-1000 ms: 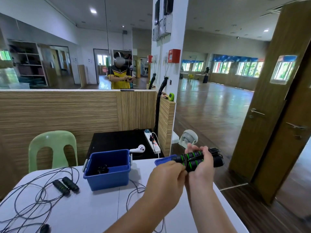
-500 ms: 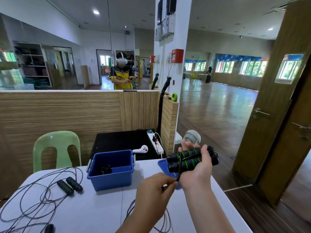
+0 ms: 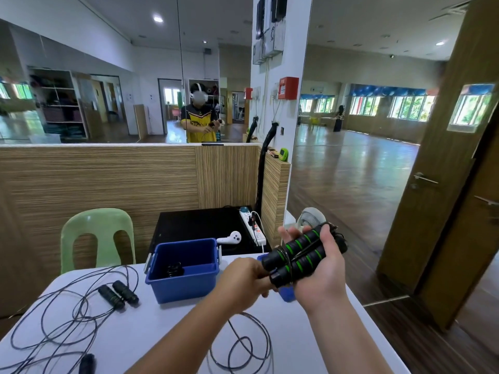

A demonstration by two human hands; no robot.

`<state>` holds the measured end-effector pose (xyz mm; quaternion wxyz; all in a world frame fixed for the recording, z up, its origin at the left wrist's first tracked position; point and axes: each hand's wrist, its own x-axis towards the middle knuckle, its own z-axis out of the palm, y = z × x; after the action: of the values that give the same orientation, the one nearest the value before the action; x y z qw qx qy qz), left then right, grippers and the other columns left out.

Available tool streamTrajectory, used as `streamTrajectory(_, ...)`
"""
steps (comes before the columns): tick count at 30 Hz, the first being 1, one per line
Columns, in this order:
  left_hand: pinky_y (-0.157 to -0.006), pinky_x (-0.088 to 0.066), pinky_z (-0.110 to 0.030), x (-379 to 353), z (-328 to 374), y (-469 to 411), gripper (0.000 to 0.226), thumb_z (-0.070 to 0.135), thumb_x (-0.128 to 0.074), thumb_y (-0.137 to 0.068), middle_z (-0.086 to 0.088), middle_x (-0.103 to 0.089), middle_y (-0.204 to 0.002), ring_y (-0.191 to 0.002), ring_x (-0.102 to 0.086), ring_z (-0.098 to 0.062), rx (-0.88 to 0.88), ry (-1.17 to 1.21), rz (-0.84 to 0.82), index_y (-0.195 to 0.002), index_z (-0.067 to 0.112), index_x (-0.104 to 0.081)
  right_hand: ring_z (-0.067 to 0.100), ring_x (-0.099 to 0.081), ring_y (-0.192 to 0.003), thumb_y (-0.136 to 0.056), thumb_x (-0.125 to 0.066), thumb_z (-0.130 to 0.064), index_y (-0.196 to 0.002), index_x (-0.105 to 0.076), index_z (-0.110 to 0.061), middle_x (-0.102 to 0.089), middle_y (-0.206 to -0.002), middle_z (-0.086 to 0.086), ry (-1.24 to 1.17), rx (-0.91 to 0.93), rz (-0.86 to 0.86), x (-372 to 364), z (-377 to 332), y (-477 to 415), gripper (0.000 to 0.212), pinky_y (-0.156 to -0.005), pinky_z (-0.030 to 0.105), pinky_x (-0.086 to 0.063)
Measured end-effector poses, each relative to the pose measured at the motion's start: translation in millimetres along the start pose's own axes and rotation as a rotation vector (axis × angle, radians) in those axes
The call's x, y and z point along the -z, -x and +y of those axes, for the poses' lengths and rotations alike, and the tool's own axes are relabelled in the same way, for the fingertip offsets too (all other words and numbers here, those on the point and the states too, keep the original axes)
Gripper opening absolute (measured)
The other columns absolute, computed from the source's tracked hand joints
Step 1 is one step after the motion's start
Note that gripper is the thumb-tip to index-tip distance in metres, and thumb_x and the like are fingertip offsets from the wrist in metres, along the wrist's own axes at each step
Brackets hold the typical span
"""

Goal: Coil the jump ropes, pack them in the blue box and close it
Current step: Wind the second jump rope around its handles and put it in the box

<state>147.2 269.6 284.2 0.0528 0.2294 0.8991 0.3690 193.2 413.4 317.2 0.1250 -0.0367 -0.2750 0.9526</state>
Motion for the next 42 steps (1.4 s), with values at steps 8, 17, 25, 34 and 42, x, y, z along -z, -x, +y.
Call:
streamTrajectory(8, -0.065, -0.044, -0.028, 33, 13, -27, 0.013, 0.018, -0.065, -0.094, 0.004, -0.064, -0.074, -0.072, -0.057, -0.016, -0.171, -0.378, -0.104, -0.093, 0.021, -0.078, 0.030, -0.070, -0.089, -0.099, -0.056, -0.044, -0.096, -0.058, -0.012, -0.071, -0.082, 0.013, 0.072, -0.128, 0.031, 4, 3, 17, 0.032, -0.087, 0.047, -0.054)
streamTrajectory(17, -0.065, -0.042, -0.029, 48, 26, -35, 0.016, 0.030, -0.070, -0.093, -0.001, -0.064, -0.074, -0.073, -0.053, -0.016, -0.169, -0.421, -0.297, -0.088, 0.017, -0.077, 0.027, -0.065, -0.074, -0.098, -0.056, -0.028, -0.094, -0.056, -0.011, -0.063, -0.083, 0.011, 0.186, -0.200, 0.002, 14, 15, 22, 0.018, -0.075, 0.041, -0.052)
streamTrajectory(25, -0.066, -0.041, -0.031, 54, 23, -35, 0.021, 0.036, -0.066, -0.097, 0.002, -0.060, -0.075, -0.070, -0.051, -0.014, -0.119, -0.428, -0.346, -0.087, 0.019, -0.074, 0.034, -0.063, -0.083, -0.097, -0.056, -0.010, -0.100, -0.061, -0.006, -0.065, -0.085, 0.017, 0.312, -0.106, 0.066, 19, 23, 19, 0.007, -0.081, 0.047, -0.052)
streamTrajectory(34, -0.068, -0.044, -0.035, 56, 38, -30, 0.029, 0.033, -0.057, -0.097, -0.008, -0.071, -0.091, -0.079, -0.057, -0.021, -0.056, -0.429, -0.364, -0.090, 0.017, -0.079, 0.039, -0.065, -0.090, -0.097, -0.058, -0.008, -0.091, -0.064, -0.001, -0.069, -0.087, 0.020, 0.355, -0.054, 0.193, 29, 30, 14, 0.011, -0.080, 0.050, -0.053)
streamTrajectory(42, -0.073, -0.043, -0.035, 38, 56, -14, 0.033, 0.016, -0.040, -0.105, -0.010, -0.061, -0.093, -0.084, -0.056, -0.026, -0.088, -0.601, -0.205, -0.102, 0.003, -0.070, 0.024, -0.070, -0.068, -0.099, -0.059, -0.008, -0.085, -0.066, 0.001, -0.070, -0.074, 0.012, 0.316, 0.077, 0.285, 25, 33, 13, 0.017, -0.075, 0.041, -0.055)
